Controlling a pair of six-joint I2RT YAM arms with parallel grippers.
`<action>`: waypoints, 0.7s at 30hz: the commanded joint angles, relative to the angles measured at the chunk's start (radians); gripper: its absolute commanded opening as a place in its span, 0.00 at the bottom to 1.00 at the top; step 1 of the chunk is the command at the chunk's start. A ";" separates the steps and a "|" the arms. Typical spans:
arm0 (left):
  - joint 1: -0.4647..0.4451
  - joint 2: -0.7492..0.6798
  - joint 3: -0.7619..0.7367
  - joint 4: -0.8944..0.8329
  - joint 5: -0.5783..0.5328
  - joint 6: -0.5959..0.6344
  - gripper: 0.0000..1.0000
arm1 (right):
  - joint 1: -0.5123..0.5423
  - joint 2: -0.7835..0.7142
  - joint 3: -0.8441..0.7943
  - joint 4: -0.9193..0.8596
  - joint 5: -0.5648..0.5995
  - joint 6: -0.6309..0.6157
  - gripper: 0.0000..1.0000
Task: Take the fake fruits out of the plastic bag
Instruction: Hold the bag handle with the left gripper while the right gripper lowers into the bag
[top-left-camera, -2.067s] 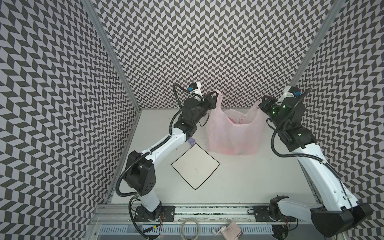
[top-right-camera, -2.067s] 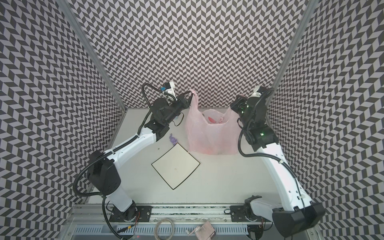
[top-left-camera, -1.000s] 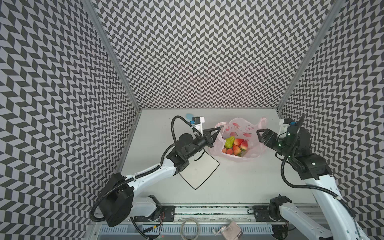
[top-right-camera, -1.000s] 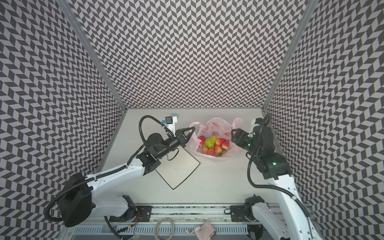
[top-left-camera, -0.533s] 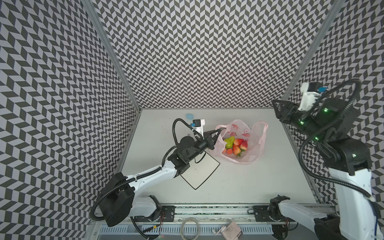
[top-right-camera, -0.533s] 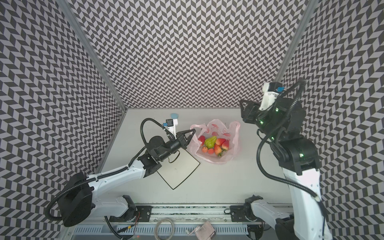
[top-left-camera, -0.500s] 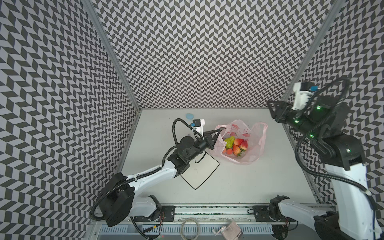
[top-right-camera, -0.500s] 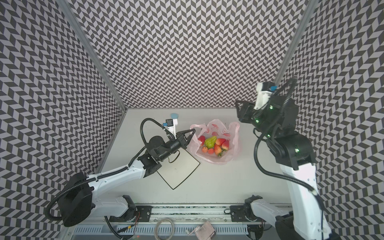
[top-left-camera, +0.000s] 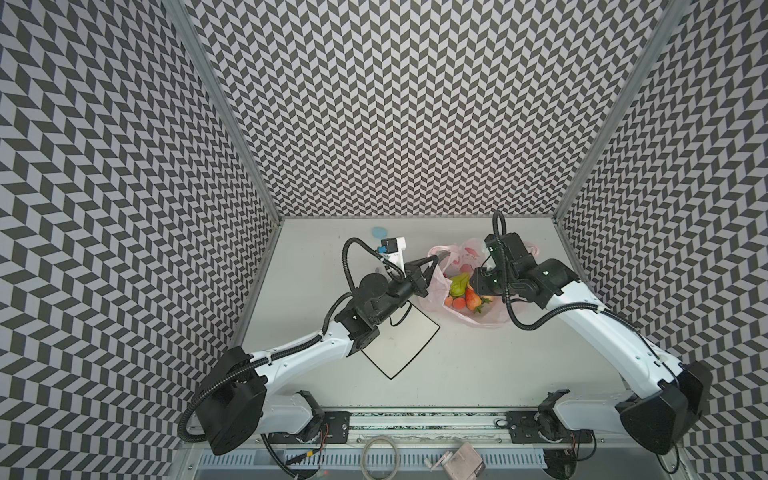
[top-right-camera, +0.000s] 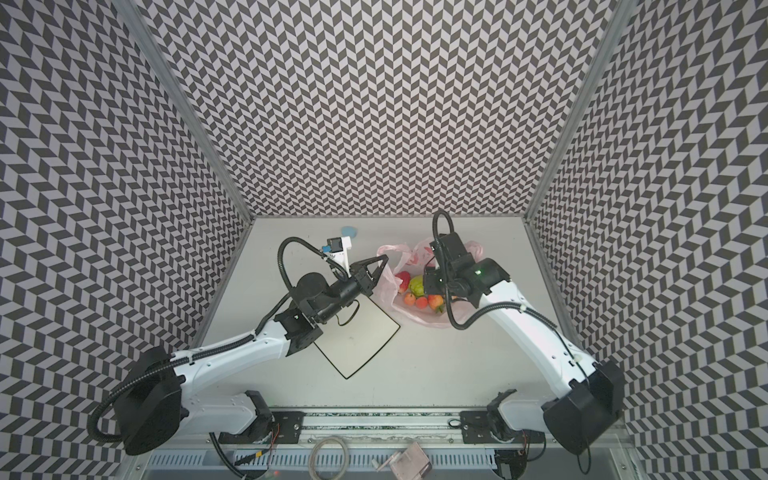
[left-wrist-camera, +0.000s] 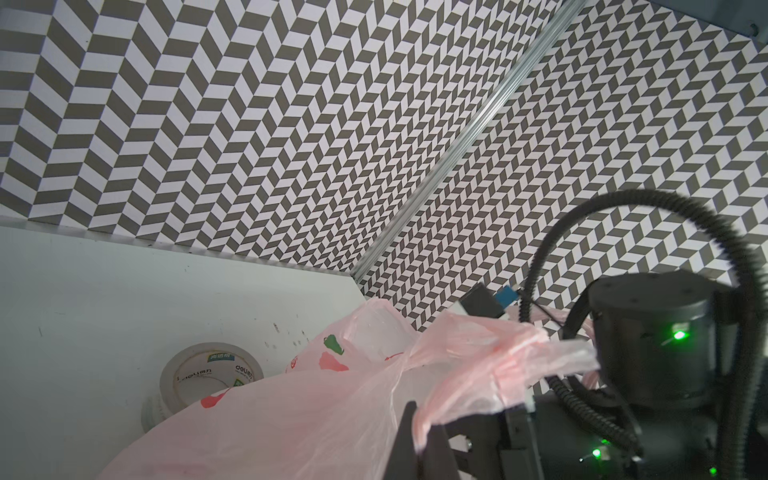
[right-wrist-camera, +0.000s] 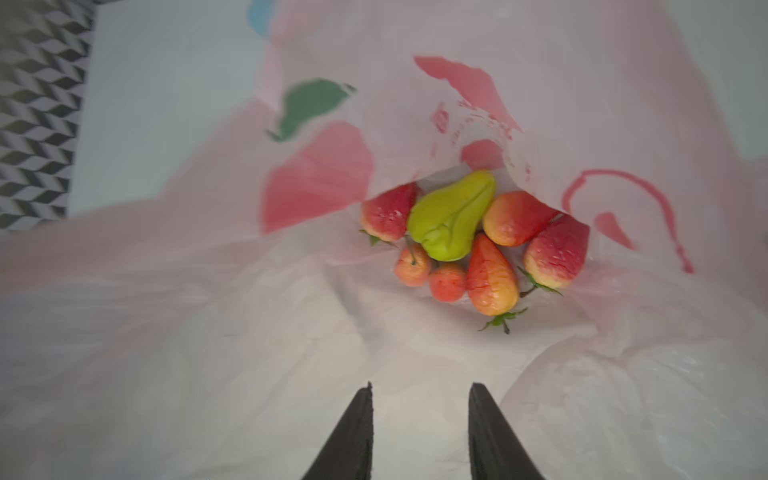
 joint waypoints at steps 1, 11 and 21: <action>-0.006 -0.031 -0.013 -0.020 -0.058 -0.043 0.00 | -0.041 0.013 -0.081 0.085 0.119 0.053 0.37; -0.029 -0.093 -0.055 -0.097 -0.153 -0.123 0.00 | -0.189 0.006 -0.202 0.173 -0.001 0.047 0.42; -0.080 -0.095 -0.084 -0.093 -0.172 -0.120 0.00 | -0.060 -0.007 -0.170 0.295 -0.152 0.141 0.54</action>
